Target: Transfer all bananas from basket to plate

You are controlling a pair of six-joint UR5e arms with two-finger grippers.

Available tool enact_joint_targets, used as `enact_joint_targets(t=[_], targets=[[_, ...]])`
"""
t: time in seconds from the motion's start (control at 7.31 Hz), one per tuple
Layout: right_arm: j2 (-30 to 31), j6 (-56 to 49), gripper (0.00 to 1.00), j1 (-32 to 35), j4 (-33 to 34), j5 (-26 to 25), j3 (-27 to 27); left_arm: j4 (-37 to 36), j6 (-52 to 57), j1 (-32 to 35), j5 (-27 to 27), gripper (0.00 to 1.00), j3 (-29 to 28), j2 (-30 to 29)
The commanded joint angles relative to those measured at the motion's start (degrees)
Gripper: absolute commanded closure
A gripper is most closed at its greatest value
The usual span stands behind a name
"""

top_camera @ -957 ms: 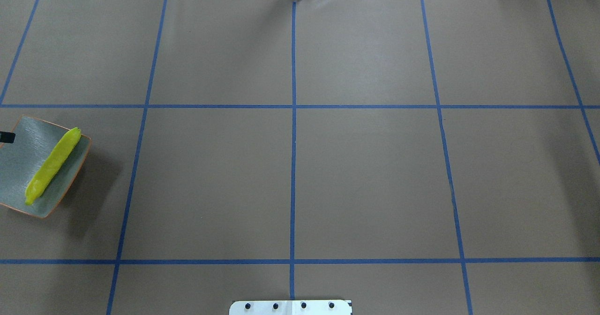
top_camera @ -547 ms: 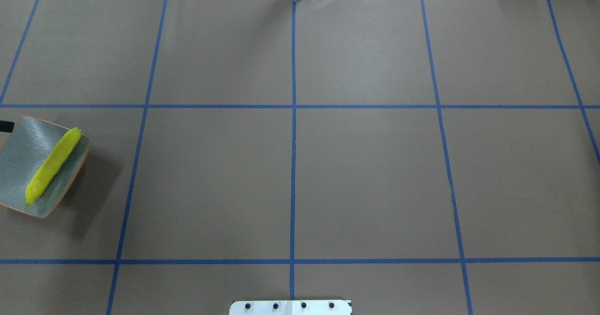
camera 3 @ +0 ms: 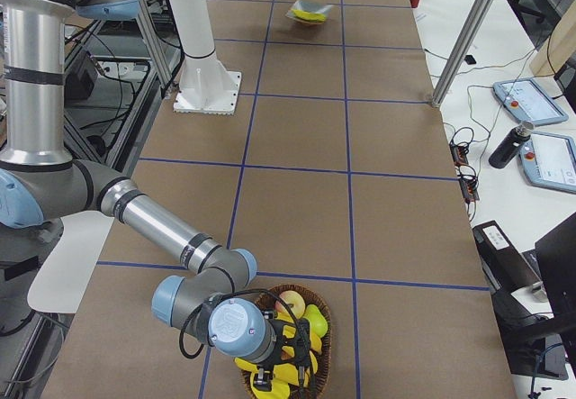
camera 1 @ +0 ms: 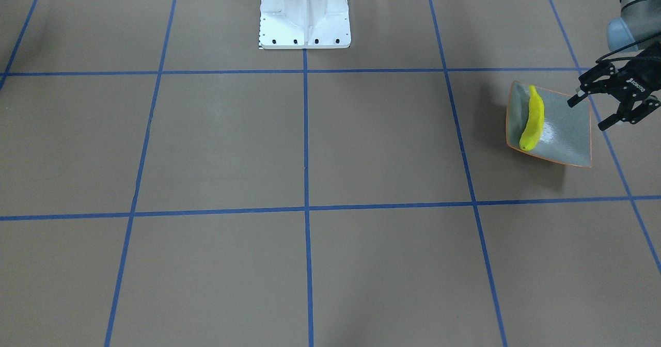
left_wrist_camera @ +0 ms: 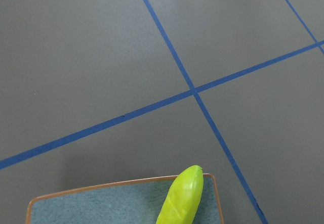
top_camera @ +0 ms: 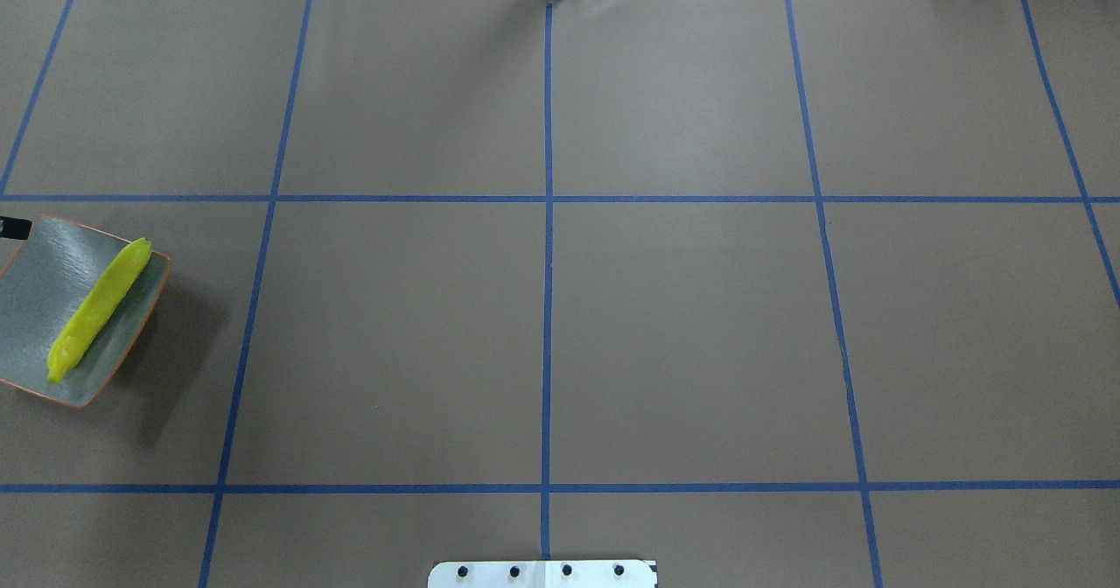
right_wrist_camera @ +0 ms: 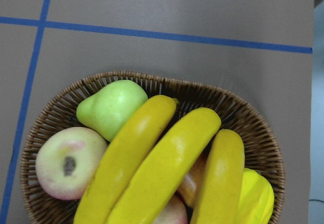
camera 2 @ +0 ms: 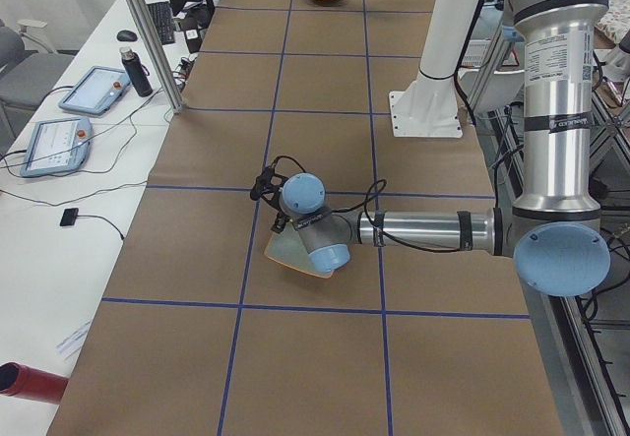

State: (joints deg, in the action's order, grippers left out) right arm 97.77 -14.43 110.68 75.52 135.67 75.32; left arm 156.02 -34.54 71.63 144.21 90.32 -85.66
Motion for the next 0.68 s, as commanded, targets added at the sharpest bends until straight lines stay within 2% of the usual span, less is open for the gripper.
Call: enact_joint_targets(t=[0.0, 0.27, 0.41, 0.55], targets=[[-0.1, 14.4, 0.03, -0.2, -0.3, 0.6, 2.1, 0.2, 0.0, 0.0, -0.1, 0.00, 0.3, 0.0], [0.0, 17.8, 0.04, -2.7, -0.4, 0.6, 2.6, 0.4, 0.0, 0.2, -0.1, 0.00, 0.7, 0.0], [0.0, 20.2, 0.04, -5.5, -3.8, 0.3, 2.6, 0.4, 0.0, 0.2, -0.2, 0.00, 0.7, -0.1], [0.7, 28.2, 0.04, -9.0, -13.6, -1.7, 2.1, 0.4, 0.0, 0.2, -0.2, 0.00, 0.7, -0.1]])
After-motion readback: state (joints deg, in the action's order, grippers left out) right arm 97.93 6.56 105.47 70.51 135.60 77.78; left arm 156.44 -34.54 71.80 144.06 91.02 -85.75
